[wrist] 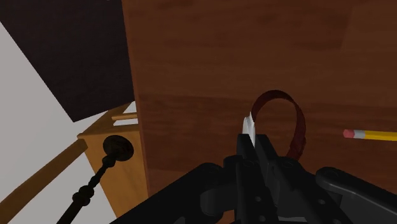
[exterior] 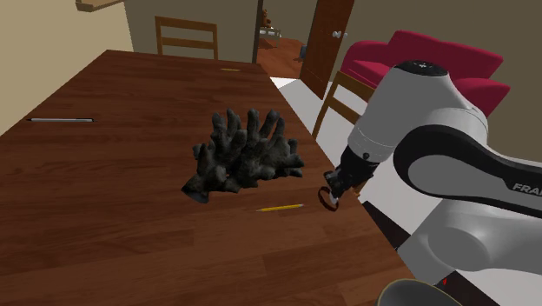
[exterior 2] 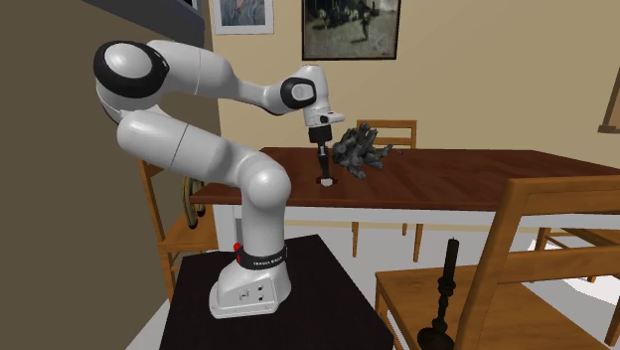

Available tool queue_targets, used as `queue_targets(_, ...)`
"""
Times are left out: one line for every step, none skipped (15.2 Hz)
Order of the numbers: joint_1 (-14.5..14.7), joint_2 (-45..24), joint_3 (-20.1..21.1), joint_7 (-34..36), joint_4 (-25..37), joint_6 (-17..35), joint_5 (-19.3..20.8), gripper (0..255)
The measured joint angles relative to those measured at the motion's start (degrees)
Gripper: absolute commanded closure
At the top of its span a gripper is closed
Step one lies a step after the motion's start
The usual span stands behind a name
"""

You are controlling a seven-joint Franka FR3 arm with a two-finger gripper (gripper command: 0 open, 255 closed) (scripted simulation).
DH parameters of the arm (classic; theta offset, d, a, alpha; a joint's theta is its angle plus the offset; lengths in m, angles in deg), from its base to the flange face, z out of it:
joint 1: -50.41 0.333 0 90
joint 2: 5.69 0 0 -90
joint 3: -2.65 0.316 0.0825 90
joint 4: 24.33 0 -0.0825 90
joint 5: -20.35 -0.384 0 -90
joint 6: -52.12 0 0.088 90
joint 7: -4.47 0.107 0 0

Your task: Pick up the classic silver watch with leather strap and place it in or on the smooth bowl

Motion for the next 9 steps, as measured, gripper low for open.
queue_targets(-0.24,-0.12,-0.26,-0.07,0.63,-0.48,0.29,255)
queue_targets(-0.35,0.1,-0.66,-0.12,1.29,-1.33,0.63,255)
queue_targets(-0.67,0.02,-1.1,-0.29,2.11,-2.04,1.07,255)
queue_targets(-0.77,0.06,-1.34,-0.2,2.94,-2.88,1.33,255)
queue_targets(-0.92,0.01,-1.57,-0.23,3.52,-3.39,1.56,255)
queue_targets(-1.13,0.01,-1.95,-0.31,4.32,-4.17,1.93,255)
queue_targets(-1.4,-0.13,-2.34,-0.42,5.2,-4.88,2.32,255)
queue_targets(-1.54,-0.08,-2.69,-0.45,5.99,-5.7,2.64,255)
queue_targets(-1.63,-0.17,-2.82,-0.34,6.8,-6.39,2.8,255)
